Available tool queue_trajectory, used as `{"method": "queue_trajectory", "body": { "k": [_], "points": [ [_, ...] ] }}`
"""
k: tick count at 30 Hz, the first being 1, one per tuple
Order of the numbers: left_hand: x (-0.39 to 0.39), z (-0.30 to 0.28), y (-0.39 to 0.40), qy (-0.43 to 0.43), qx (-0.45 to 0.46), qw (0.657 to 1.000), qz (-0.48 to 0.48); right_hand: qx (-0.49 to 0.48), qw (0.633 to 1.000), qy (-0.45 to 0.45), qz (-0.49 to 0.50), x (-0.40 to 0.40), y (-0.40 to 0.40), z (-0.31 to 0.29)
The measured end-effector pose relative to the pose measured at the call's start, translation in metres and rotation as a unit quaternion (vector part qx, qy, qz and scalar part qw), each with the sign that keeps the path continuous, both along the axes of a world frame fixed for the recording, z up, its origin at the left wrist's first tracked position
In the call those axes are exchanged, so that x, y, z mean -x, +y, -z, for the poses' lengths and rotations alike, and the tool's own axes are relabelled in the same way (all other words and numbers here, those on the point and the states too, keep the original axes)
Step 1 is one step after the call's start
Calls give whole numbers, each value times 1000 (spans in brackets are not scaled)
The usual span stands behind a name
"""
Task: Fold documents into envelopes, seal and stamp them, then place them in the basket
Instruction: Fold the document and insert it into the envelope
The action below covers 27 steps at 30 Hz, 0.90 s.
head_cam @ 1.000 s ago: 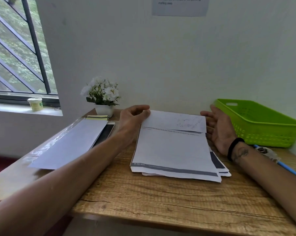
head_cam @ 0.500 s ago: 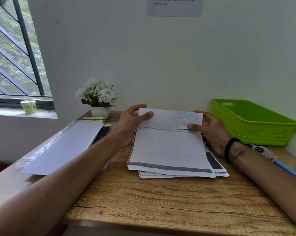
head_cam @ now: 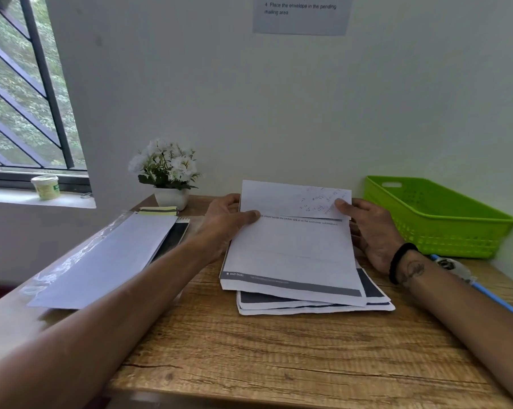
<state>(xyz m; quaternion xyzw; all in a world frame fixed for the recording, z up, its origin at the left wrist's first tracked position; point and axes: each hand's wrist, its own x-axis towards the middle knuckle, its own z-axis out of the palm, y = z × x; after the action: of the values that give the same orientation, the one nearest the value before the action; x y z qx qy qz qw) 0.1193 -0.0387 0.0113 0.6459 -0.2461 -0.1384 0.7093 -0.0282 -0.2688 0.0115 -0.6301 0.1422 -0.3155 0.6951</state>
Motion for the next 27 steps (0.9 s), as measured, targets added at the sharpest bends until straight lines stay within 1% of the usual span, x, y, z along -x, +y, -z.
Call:
{"method": "queue_trajectory", "body": {
  "k": [3,7,13,19,27],
  "points": [
    [-1,0,0,-3,7,1000,-13,-16,1000,7,11,-1,-1,-1],
    [0,-1,0,18,22,999,-19,18,1000,8,7,1,-1,3],
    [-3,-1,1,88,5,996,-5,17,1000,5,8,-1,-4,4],
    [-5,-4,0,107,-8,994,-23,9,1000,13,6,1,-4,2],
    [-3,-6,1,107,-8,993,-42,-13,1000,20,11,-2,-5,1]
  ]
}}
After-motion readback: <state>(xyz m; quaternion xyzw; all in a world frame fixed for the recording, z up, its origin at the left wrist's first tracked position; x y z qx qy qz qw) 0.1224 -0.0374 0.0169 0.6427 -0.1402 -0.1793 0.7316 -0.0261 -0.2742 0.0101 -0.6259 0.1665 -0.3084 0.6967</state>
